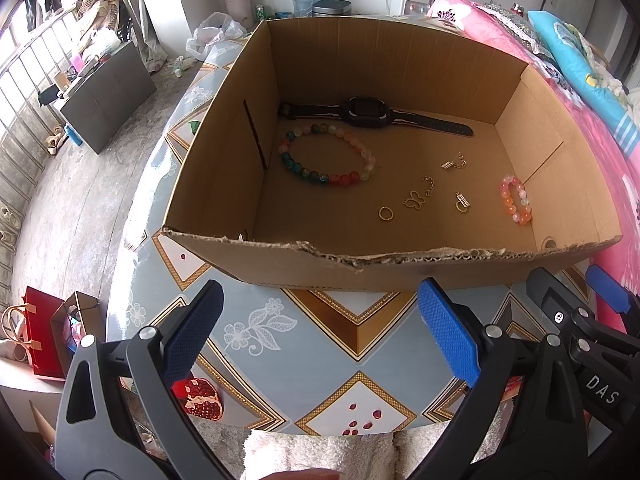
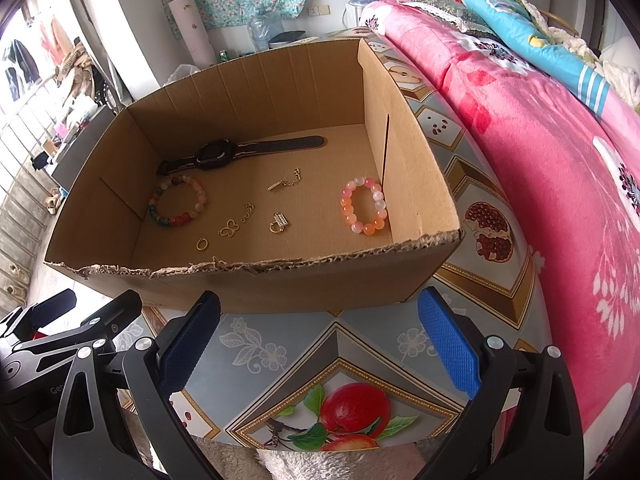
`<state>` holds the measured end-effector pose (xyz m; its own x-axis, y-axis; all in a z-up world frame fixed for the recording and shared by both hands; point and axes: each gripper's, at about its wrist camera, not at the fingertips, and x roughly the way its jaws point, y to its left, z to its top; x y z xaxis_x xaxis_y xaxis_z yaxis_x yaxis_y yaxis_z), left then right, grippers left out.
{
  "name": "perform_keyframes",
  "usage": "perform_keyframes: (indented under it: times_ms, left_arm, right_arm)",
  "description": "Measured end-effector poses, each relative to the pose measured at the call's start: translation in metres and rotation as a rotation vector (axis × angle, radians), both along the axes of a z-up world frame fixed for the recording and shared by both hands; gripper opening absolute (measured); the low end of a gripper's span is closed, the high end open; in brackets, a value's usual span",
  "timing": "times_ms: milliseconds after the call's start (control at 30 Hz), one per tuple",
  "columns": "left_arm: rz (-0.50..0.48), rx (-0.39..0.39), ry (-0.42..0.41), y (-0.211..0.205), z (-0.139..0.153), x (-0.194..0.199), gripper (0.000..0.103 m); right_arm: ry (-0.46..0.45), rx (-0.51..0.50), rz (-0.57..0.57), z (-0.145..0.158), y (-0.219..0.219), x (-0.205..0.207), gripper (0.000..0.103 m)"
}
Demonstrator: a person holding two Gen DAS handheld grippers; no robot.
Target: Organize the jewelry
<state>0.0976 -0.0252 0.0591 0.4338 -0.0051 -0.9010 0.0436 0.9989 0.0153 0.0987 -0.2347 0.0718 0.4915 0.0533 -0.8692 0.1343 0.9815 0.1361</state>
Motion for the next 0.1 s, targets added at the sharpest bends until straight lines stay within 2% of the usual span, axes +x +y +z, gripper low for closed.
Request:
perform_keyframes:
  times_ms: [100]
  left_arm:
    - [0.0, 0.0, 0.002, 0.0002, -0.0005, -0.0006, 0.094]
  right_arm:
    - [0.002, 0.001, -0.002, -0.0009, 0.0, -0.0007, 0.096]
